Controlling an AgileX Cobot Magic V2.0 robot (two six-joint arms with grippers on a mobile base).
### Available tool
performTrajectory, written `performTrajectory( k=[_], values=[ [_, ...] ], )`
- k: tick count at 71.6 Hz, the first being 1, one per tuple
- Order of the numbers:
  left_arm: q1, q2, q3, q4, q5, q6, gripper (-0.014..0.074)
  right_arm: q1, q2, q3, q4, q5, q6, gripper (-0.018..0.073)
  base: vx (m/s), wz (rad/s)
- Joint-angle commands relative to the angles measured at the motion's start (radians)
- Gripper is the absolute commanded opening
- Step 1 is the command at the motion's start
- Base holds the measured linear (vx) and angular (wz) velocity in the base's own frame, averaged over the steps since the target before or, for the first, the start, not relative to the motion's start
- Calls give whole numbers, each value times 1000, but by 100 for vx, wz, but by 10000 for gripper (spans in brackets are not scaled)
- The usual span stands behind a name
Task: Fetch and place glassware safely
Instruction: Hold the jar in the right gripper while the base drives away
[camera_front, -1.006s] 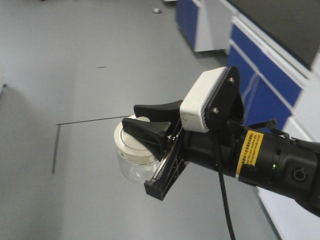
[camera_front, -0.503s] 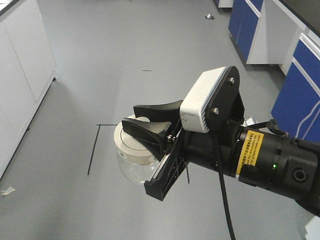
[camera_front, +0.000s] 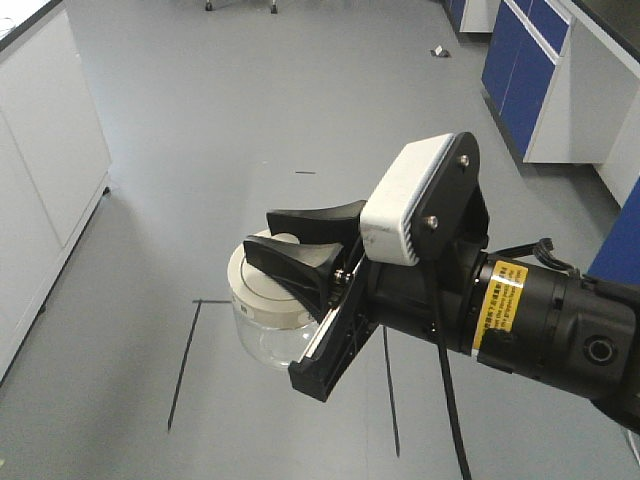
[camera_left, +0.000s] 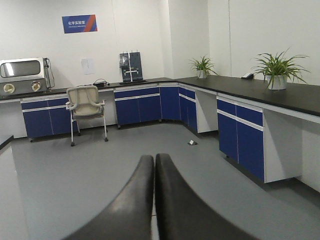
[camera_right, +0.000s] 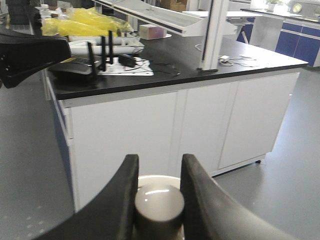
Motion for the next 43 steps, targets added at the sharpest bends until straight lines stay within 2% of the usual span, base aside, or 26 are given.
performTrajectory(
  k=[1, 43],
  values=[
    [-6, 2, -26, -12, -62, -10, -7, -2, -30, -33, 32, -63, 0, 0, 53, -5],
    [-6, 2, -26, -12, -62, -10, -7, -2, -30, -33, 32, -63, 0, 0, 54, -1]
  ],
)
